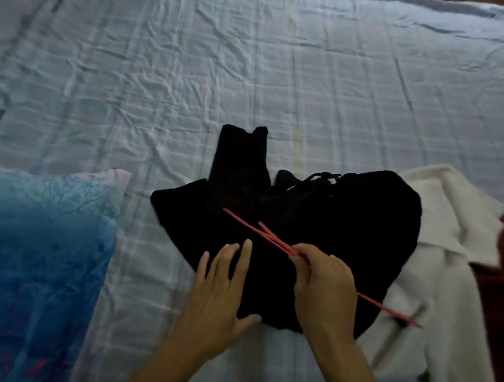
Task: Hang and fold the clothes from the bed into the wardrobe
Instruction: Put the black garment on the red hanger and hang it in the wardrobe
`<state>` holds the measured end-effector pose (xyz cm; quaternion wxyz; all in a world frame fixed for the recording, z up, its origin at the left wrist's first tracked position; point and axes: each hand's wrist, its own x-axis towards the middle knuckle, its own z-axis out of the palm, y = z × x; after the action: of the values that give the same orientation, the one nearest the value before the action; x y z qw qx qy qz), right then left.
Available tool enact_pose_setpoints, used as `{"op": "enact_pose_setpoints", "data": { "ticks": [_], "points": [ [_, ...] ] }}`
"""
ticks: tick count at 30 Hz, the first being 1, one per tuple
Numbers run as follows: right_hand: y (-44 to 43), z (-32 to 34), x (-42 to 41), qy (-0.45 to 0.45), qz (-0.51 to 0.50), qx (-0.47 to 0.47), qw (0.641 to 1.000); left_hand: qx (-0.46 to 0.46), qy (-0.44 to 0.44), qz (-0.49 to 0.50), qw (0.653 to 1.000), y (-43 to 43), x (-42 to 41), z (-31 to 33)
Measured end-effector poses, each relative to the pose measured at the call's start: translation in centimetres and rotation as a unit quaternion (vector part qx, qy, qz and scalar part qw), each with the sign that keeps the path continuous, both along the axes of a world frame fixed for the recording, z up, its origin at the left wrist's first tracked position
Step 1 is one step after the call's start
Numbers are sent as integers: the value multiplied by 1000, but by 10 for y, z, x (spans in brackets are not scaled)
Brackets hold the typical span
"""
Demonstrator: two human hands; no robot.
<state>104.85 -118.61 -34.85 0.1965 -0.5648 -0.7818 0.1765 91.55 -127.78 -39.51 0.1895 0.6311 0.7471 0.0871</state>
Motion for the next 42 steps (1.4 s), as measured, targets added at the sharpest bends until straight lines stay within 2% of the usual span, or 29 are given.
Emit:
{"op": "enact_pose_setpoints", "data": {
  "ticks": [3,6,11,14,18,21,26,31,36,42],
  "points": [
    [17,11,28,3,-37,29,999,-17,8,1,1000,38,0,13],
    [32,14,57,14,-66,25,997,-23,36,3,999,86,-2,19],
    [45,6,97,-3,-113,17,993,-30,25,-32,999,159,14,14],
    [48,1,108,-9,-130,2,992,-24,17,-57,998,201,31,9],
    [50,-8,120,-7,-145,-33,989,-51,-35,-56,996,249,40,-6],
    [49,-17,126,-8,-155,-57,986,-75,-12,-54,996,275,38,-26],
    [43,-33,130,-30,-162,-46,985,-132,22,-46,990,289,49,-60],
    [40,-42,131,-43,-142,-14,989,-194,-45,48,979,287,59,-86],
    [38,-39,134,-38,-140,-12,989,-122,-1,31,992,277,65,-84],
    [35,-28,146,-11,-158,-72,985,-78,42,1,996,261,52,-80]
  ]
}}
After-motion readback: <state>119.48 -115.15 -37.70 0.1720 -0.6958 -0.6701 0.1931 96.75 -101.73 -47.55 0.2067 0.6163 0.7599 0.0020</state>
